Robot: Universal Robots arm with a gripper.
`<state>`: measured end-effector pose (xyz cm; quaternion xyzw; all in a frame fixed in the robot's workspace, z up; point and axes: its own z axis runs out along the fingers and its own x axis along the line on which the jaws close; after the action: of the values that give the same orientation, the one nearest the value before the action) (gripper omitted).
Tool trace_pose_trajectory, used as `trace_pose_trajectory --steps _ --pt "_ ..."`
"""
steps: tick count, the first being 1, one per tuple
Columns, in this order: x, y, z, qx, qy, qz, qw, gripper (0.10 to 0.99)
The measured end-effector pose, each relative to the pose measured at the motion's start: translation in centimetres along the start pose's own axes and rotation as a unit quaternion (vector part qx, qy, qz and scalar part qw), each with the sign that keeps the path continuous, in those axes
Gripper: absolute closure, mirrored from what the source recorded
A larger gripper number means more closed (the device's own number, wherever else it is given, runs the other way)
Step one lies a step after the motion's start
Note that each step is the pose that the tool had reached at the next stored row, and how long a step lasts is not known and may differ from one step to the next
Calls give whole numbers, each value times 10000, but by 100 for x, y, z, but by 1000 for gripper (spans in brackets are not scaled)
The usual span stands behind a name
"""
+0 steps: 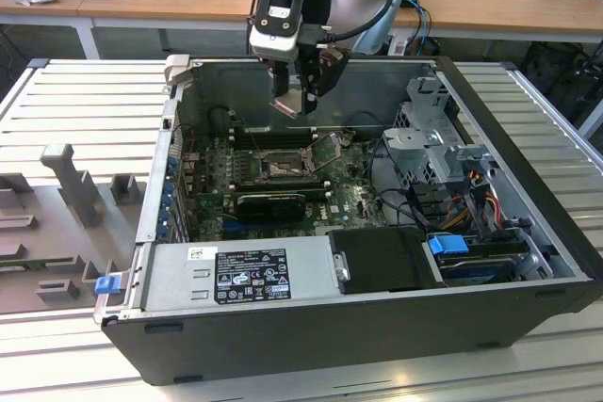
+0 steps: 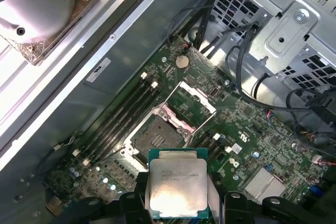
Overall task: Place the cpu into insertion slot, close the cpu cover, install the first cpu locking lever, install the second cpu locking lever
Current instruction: 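Place the cpu into insertion slot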
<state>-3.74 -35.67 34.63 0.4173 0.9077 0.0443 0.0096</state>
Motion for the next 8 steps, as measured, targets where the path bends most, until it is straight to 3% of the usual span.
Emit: trace_pose_trajectory --steps 5,8 --pt "0 -1 16 -3 -13 146 9999 561" --pt "-1 -4 47 -11 -48 542 9985 561"
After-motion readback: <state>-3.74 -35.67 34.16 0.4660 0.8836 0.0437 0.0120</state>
